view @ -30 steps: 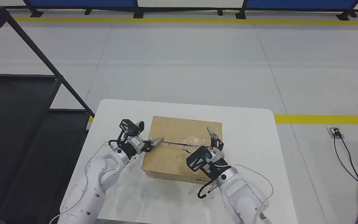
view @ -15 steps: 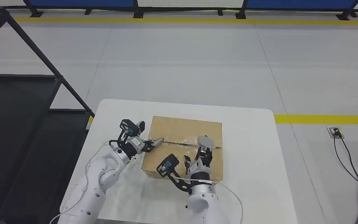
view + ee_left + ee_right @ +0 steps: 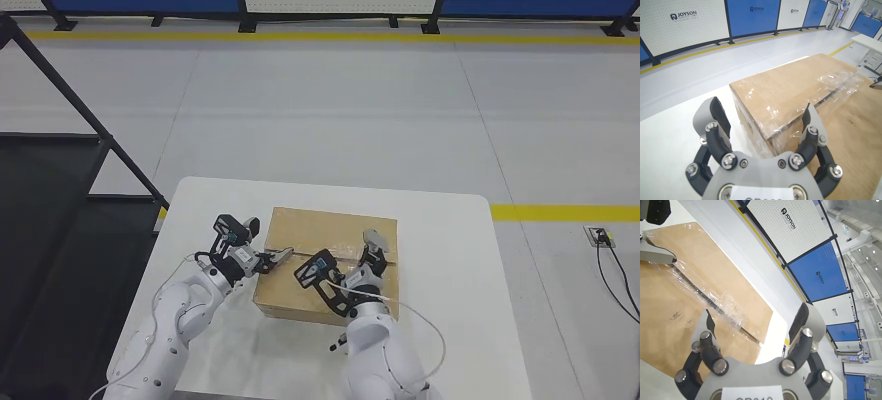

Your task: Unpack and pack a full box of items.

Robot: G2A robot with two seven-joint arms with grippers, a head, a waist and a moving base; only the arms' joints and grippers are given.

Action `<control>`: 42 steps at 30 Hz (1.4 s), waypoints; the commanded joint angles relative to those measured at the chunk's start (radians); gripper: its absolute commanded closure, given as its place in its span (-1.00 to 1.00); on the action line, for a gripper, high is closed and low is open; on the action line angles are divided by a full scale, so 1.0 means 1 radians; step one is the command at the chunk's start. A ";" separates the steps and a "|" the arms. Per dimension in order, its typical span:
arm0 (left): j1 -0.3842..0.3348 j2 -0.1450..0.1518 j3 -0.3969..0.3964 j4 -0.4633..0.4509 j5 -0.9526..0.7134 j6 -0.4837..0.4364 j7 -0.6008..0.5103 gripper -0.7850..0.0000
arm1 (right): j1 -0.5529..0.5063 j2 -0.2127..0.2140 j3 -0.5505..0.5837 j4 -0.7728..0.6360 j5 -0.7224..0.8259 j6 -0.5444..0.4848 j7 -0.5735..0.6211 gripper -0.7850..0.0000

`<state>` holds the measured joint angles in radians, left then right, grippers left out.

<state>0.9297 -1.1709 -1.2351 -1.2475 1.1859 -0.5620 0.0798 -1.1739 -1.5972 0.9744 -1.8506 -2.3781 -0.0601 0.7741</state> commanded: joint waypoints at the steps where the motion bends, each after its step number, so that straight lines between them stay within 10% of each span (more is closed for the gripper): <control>1: 0.001 0.000 0.000 0.000 -0.001 -0.001 0.002 -1.00 | 0.009 -0.003 -0.004 0.012 -0.009 -0.001 0.011 -1.00; 24: 0.005 0.001 -0.004 -0.007 -0.002 -0.003 0.001 -1.00 | 0.037 -0.028 0.028 0.076 -0.044 -0.015 0.091 -1.00; 42: 0.012 0.002 -0.003 -0.017 0.008 -0.010 -0.006 -1.00 | -0.027 -0.050 0.087 0.032 -0.076 0.186 0.161 -1.00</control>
<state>0.9415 -1.1689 -1.2386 -1.2642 1.1934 -0.5720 0.0741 -1.1951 -1.6473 1.0518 -1.8148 -2.4487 0.1168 0.9300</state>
